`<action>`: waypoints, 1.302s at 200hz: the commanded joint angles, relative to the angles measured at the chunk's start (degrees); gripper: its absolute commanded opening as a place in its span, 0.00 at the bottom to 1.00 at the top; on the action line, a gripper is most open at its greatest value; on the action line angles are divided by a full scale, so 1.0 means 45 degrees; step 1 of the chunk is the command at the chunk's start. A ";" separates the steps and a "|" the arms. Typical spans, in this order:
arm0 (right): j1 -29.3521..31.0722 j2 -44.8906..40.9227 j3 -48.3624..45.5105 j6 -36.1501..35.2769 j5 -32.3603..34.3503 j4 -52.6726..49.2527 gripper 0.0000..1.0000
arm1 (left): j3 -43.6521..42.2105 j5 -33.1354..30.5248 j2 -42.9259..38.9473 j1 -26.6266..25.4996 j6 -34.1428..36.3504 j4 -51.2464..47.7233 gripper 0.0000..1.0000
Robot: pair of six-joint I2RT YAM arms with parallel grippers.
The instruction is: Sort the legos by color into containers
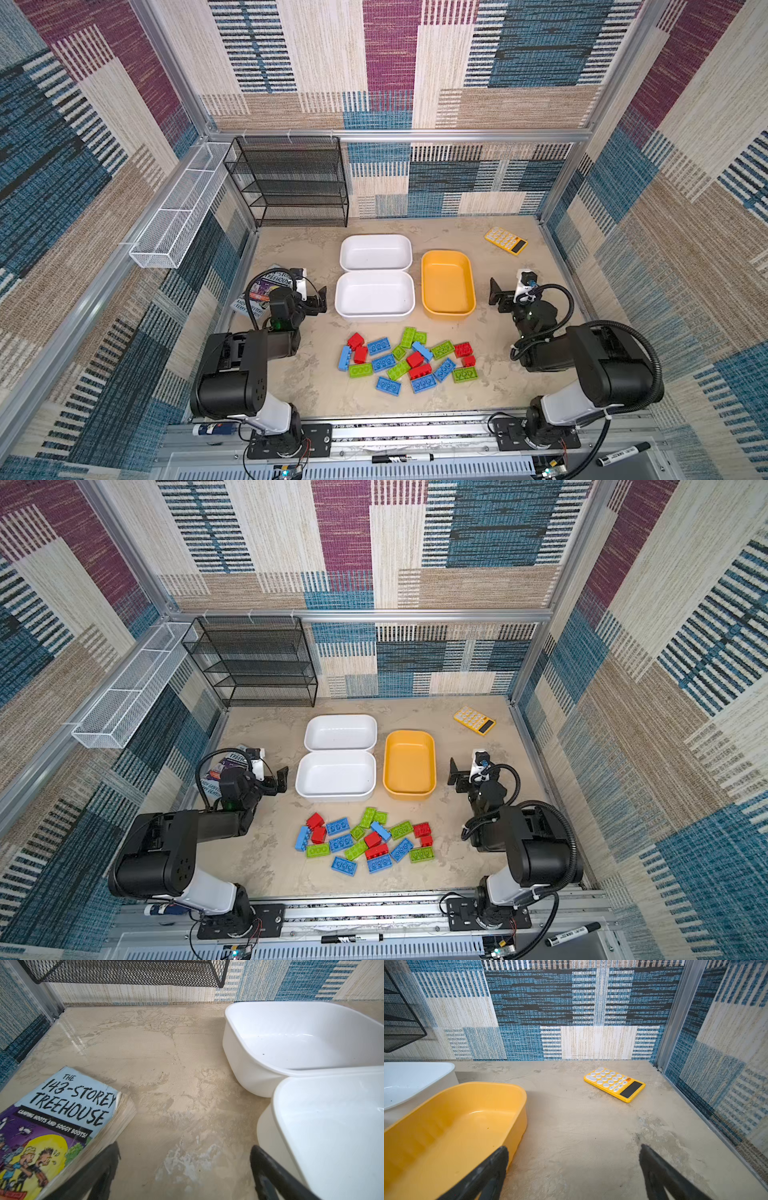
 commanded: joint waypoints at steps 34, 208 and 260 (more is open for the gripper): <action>0.0013 -0.0036 -0.0025 0.0109 -0.0027 0.0432 0.99 | 0.0056 0.0170 0.0004 0.0021 0.0102 0.0214 0.99; 0.0000 -0.0811 0.0679 -0.0219 -0.0929 -0.1336 0.99 | -0.0137 -0.0835 -0.0738 0.0004 -0.0245 0.0057 0.99; 0.0006 -0.3440 0.1201 -0.0595 -0.1961 -0.4000 0.99 | 0.1769 -0.0175 -0.4436 -0.0018 -0.0230 -0.6318 0.99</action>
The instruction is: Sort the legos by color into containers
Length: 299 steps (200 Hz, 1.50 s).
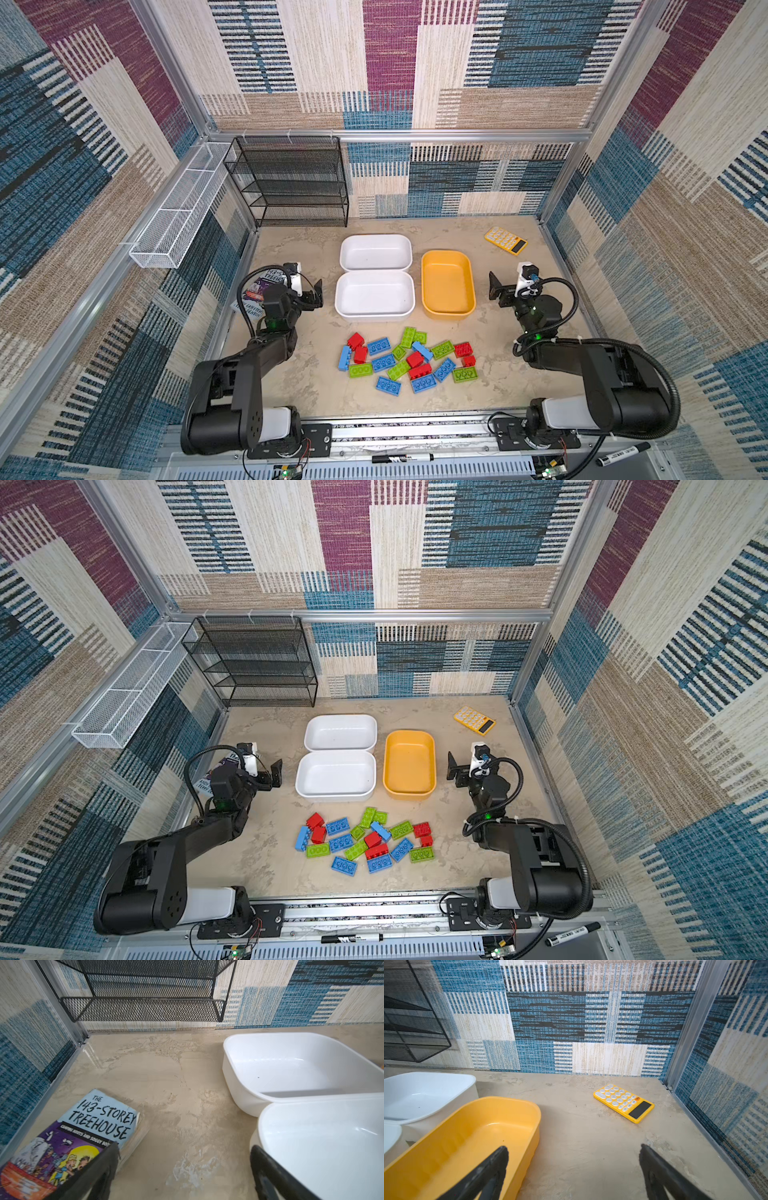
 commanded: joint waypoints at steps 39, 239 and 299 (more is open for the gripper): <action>0.0016 -0.3283 0.1805 -0.0818 -0.2914 -0.5814 0.99 | 0.3373 0.2462 -0.3041 -0.0072 0.0238 -0.9733 0.99; 0.1822 -0.4503 0.6952 -0.3154 -0.8071 -1.8140 0.99 | 0.2604 0.0314 -0.3033 -0.5787 0.4608 -1.5416 0.77; 0.1959 -0.4484 0.6825 -0.3155 -0.7772 -1.8091 0.99 | 0.2662 -0.0755 -0.1243 -0.6766 0.3653 -1.3839 0.70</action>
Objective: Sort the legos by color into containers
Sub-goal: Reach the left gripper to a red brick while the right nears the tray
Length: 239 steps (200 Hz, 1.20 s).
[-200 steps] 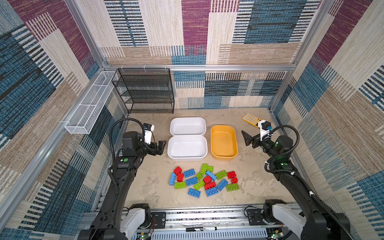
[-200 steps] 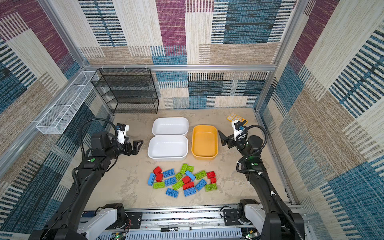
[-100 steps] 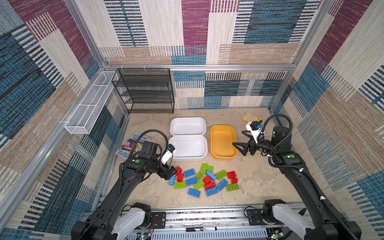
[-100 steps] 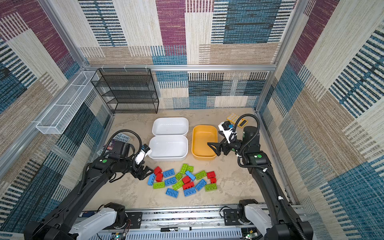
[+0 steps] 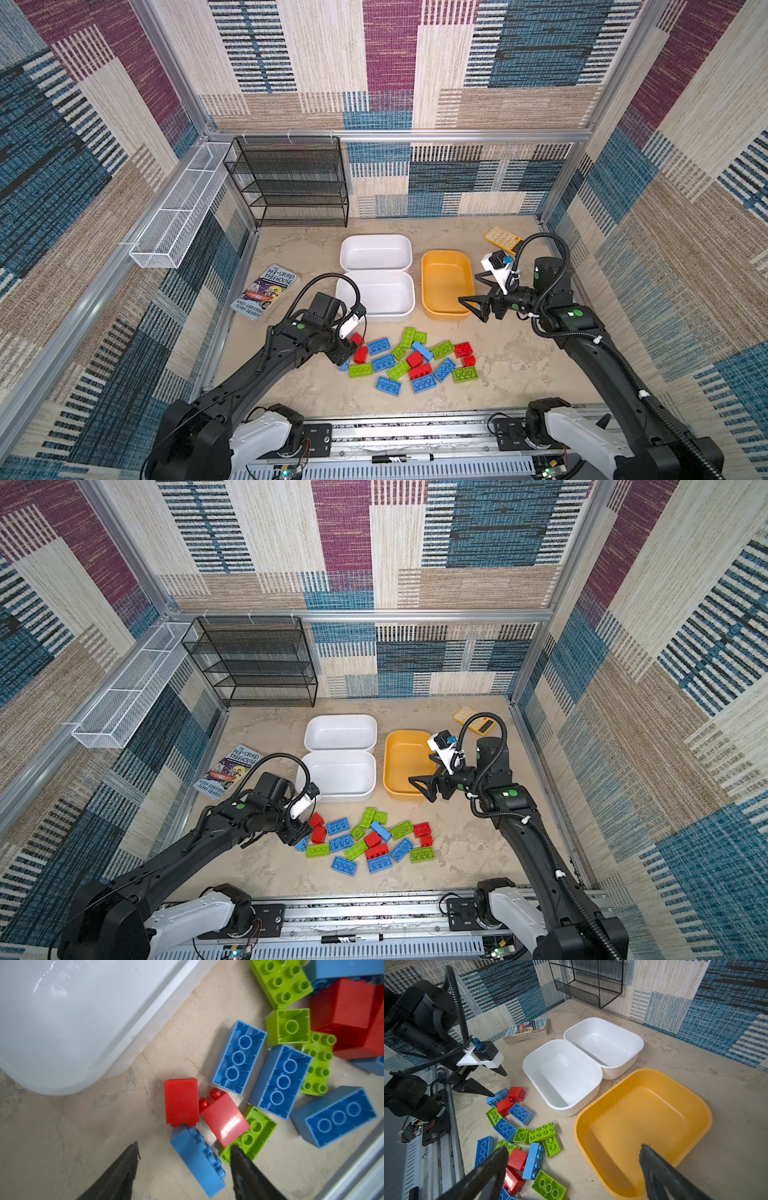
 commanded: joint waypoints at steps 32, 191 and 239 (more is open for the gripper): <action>0.0070 -0.0042 -0.0040 -0.0217 0.0408 -0.0094 0.99 | 0.0188 -0.1080 0.1068 -0.0719 -0.1164 0.1591 0.67; 0.0089 0.0017 -0.0286 -0.0357 0.0572 -0.0072 0.99 | 0.0099 -0.2211 0.2318 -0.1392 -0.1395 0.1931 0.48; 0.0089 0.0026 -0.0371 -0.0315 0.0546 -0.0029 0.99 | 0.0385 -0.1761 0.3126 -0.1395 -0.1019 0.1659 0.47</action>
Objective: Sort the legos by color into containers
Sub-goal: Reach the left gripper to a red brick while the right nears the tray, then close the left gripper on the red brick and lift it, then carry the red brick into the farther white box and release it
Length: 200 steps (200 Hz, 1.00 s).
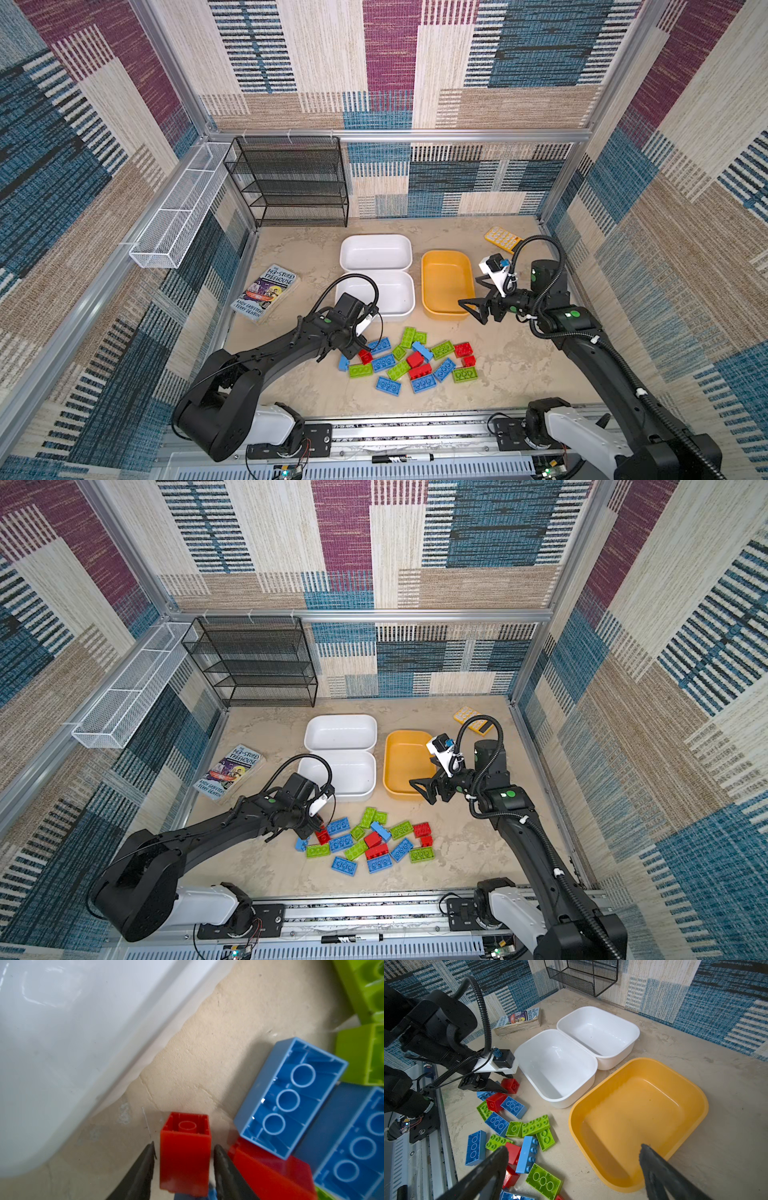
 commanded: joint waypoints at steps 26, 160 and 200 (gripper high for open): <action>0.0007 -0.0077 -0.0168 -0.0002 -0.0027 0.0122 0.99 | 0.0182 0.0341 0.0101 0.0011 0.0490 -0.0164 0.36; 0.0007 0.0063 0.0101 0.0193 -0.0132 0.0507 0.99 | 0.2532 0.1604 -0.2789 0.0023 0.0902 -0.4114 0.24; 0.0006 0.0163 0.0112 0.0466 -0.0401 0.1025 0.99 | 0.4955 0.1248 -0.1338 0.0498 0.1101 -0.3637 0.24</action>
